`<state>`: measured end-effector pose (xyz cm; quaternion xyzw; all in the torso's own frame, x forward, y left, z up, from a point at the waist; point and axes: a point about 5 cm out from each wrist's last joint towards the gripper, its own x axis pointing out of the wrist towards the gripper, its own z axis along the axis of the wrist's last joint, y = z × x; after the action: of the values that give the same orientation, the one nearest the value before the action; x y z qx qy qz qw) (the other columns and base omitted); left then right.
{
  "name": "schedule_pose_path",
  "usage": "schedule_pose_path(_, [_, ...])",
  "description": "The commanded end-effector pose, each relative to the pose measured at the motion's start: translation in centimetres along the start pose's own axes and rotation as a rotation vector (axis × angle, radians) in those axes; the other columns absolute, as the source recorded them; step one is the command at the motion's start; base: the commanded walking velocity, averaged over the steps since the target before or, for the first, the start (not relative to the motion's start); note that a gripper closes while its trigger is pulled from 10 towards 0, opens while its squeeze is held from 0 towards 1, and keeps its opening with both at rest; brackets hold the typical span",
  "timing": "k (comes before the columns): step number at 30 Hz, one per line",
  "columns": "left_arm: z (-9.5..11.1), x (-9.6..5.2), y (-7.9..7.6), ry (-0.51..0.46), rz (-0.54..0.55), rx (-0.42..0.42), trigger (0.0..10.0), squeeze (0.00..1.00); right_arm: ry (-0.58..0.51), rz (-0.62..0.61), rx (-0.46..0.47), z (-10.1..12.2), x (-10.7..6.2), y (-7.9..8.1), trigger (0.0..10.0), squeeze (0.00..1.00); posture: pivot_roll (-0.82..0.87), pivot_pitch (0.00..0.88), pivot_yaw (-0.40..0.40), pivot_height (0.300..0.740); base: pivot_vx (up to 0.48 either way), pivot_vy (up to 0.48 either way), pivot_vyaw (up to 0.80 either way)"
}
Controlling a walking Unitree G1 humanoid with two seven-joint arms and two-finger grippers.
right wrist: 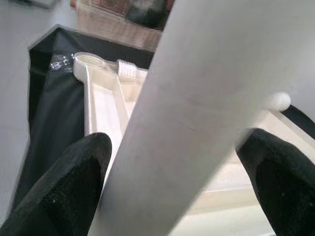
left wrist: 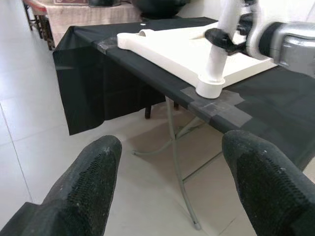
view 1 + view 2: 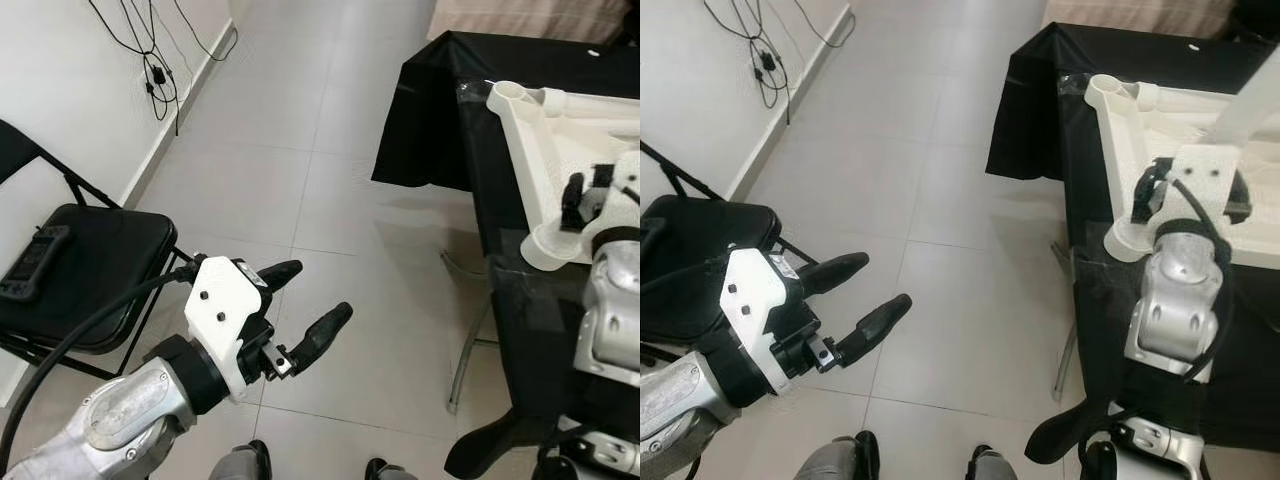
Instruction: Building children table
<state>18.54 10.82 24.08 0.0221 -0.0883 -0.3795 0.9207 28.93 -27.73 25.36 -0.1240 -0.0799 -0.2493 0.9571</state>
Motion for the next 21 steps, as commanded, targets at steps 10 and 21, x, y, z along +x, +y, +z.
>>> schedule_pose_path(10, [-2.7,0.3,1.9,0.061,0.095,0.014,10.0,0.00,0.097,0.284,0.093,-3.3,-7.2,4.7,10.0,0.01,0.03,0.180,-0.006,0.740,0.000,0.000,0.00])
schedule_pose_path(21, [-9.3,-1.8,4.5,0.280,0.436,0.061,10.0,0.00,0.232,0.620,0.021,-7.9,-13.2,8.5,10.0,0.00,0.04,0.130,-0.004,0.740,0.000,0.000,0.00])
